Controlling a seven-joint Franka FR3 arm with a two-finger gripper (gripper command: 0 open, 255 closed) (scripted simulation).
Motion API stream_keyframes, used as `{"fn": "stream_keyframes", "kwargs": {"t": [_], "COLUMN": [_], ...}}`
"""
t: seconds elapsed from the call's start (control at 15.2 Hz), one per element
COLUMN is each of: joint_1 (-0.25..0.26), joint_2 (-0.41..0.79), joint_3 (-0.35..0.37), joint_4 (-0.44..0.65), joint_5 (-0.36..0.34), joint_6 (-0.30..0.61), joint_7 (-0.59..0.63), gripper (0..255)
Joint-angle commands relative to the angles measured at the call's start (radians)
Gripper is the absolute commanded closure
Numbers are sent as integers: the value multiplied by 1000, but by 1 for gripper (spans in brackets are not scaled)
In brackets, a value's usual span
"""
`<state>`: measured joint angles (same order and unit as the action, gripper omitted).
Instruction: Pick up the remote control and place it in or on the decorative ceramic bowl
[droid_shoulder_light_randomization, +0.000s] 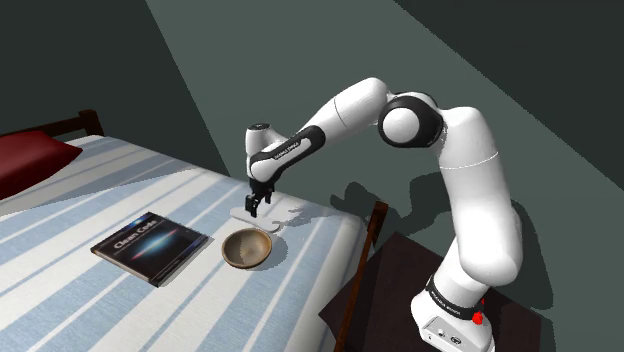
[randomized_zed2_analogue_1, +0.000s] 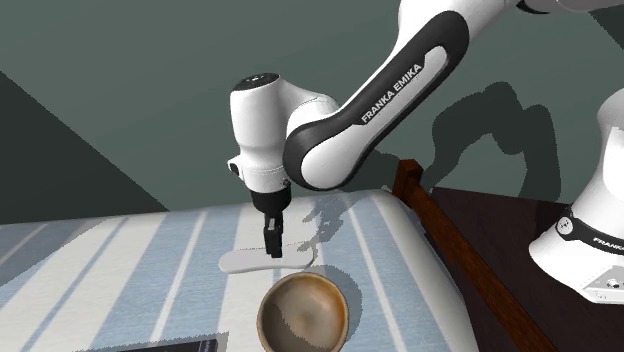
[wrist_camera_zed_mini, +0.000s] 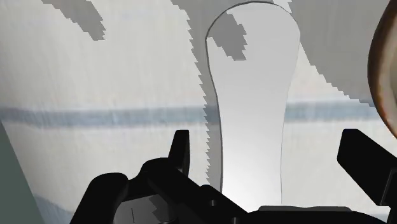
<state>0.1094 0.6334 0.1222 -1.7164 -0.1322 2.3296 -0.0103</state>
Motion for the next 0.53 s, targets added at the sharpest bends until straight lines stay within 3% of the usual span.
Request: {"fn": "stream_keyframes", "kwargs": {"t": [0.0, 0.46], "joint_1": [13, 19], "joint_2": [92, 169], "joint_3": [-1, -8], "joint_4": [113, 146], "joint_5": [-5, -13], "joint_6": [-18, 26], "joint_7": [-3, 0], "gripper": [0, 0]}}
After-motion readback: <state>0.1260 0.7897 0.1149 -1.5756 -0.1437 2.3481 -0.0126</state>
